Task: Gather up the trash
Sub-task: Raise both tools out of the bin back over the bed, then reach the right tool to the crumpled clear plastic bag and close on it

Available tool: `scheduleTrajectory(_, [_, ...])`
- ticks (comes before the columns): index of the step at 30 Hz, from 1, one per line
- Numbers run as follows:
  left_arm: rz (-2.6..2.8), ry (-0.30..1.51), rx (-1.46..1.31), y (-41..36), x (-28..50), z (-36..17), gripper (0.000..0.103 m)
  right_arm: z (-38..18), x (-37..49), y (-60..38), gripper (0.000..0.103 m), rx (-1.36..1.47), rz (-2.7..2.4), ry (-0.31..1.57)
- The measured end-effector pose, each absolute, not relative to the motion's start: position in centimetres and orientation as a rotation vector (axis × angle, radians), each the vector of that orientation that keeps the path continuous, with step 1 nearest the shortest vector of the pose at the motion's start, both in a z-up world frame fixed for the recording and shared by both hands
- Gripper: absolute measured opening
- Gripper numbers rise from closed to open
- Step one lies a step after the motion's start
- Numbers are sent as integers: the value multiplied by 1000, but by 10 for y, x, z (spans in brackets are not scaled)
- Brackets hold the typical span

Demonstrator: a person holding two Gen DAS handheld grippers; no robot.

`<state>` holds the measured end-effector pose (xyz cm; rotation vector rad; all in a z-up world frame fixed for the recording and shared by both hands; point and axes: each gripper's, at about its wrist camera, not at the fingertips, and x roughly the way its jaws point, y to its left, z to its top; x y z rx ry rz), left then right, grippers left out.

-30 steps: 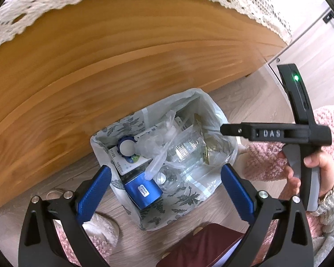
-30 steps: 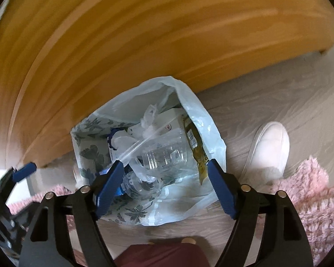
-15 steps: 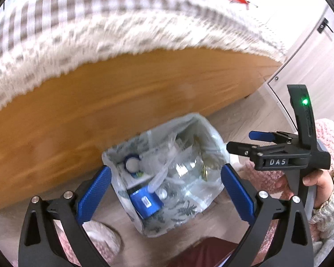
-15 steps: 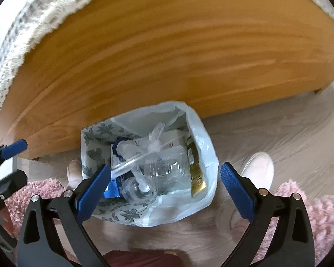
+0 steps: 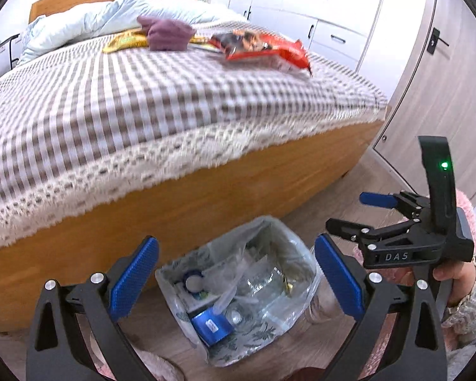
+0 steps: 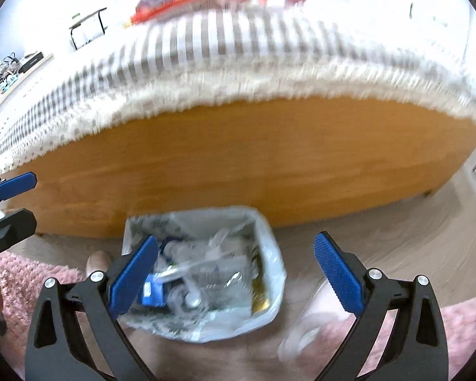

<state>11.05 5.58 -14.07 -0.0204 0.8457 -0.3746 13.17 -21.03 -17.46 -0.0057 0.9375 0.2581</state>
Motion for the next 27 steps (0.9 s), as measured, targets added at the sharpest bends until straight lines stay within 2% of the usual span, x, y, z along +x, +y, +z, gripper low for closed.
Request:
scheduleTrajectory(10, [-338, 745, 4, 56, 122, -109, 95, -98, 124, -222, 95, -115, 215, 579])
scheduleTrajectory(19, [-315, 646, -7, 55, 147, -75, 95, -60, 155, -232, 95, -76, 211, 392])
scheduleTrajectory(27, [-295, 597, -32, 56, 178, -57, 95, -33, 190, -250, 95, 23, 216, 309])
